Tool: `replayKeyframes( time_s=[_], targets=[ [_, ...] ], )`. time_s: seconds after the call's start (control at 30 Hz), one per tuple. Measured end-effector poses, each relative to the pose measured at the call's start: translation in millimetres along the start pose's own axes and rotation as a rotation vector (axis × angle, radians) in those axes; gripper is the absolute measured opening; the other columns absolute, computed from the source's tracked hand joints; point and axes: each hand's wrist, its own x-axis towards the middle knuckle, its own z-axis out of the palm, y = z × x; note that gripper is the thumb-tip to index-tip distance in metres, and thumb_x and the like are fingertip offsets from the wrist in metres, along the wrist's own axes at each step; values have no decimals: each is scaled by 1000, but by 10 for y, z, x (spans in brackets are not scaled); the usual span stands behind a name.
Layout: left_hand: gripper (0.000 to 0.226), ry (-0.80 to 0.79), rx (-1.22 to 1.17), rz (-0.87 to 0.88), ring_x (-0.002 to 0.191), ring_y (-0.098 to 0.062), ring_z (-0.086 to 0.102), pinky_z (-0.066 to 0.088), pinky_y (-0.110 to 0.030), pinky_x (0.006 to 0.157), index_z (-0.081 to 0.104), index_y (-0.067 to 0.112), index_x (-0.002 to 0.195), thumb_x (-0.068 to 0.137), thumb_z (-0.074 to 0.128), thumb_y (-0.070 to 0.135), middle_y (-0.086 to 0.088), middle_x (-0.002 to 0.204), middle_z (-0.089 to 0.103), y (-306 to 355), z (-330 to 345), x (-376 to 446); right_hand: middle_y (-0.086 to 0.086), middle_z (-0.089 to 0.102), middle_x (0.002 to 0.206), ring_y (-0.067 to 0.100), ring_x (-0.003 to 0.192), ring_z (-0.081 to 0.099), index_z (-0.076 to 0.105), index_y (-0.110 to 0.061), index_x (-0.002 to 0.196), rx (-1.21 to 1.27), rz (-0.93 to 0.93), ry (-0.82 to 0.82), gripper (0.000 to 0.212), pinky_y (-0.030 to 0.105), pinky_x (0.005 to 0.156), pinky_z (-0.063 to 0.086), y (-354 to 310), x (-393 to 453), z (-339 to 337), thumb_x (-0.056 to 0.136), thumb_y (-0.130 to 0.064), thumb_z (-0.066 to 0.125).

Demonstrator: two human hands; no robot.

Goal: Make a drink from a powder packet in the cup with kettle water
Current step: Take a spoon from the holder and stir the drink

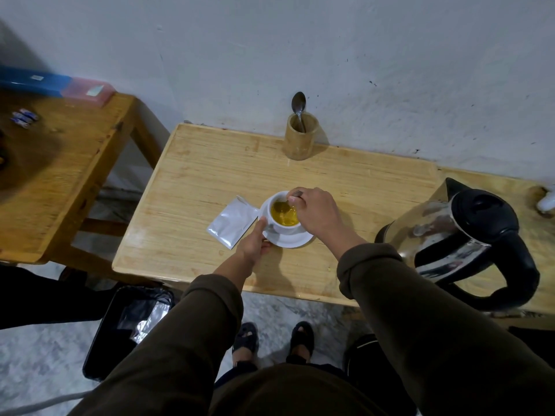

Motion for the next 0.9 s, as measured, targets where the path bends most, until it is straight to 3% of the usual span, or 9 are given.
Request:
replayKeyframes(
  time_s=[0.13, 0.3, 0.43, 0.57, 0.73, 0.83, 0.9],
  targets=[
    [57, -12, -1, 3, 98, -14, 50, 41, -18, 63, 45, 14, 139, 96, 34, 50, -15, 139, 53, -9, -2, 8, 18, 71, 93, 33, 90, 62, 67, -4, 91, 33, -10, -40, 30, 41, 82, 50, -9, 0, -21, 94, -24, 45],
    [55, -11, -11, 20, 78, -5, 51, 42, -16, 64, 47, 11, 138, 98, 33, 47, -17, 135, 55, -4, 12, 10, 16, 65, 93, 32, 94, 56, 61, -7, 92, -13, 3, -6, 24, 32, 68, 35, 40, -12, -38, 95, -20, 41],
    [56, -14, -11, 15, 87, -11, 53, 41, -16, 65, 46, 12, 139, 98, 32, 48, -16, 135, 54, -4, 18, 8, 9, 69, 104, 27, 104, 52, 66, -14, 105, -29, 11, 52, 28, 36, 77, 46, 70, -14, -31, 97, -21, 40],
    [55, -13, -6, 22, 78, -6, 52, 42, -17, 64, 47, 12, 138, 98, 31, 47, -16, 132, 56, 2, 23, 0, 6, 71, 106, 24, 105, 53, 69, -20, 104, 33, -3, 4, 25, 36, 85, 45, 53, -9, 25, 95, -24, 45],
    [54, -26, 8, 7, 102, -15, 49, 41, -16, 66, 46, 14, 138, 98, 31, 48, -15, 139, 53, 11, 25, -21, 15, 70, 94, 29, 94, 60, 68, -12, 93, 80, -3, -38, 25, 38, 82, 48, 36, -13, 21, 93, -25, 47],
    [54, -23, 12, 6, 104, -17, 49, 43, -16, 68, 46, 14, 138, 98, 31, 48, -14, 132, 56, 12, 21, -21, 17, 65, 88, 32, 90, 57, 63, -2, 88, 34, -7, -62, 28, 35, 72, 41, 28, 2, -7, 94, -22, 44],
    [54, -20, 15, 8, 104, -17, 50, 43, -17, 71, 46, 13, 137, 98, 32, 48, -14, 132, 56, 6, 14, -12, 12, 59, 84, 31, 91, 54, 61, -5, 91, -8, -3, -44, 26, 33, 69, 36, 38, -4, -23, 95, -21, 42]
  ],
)
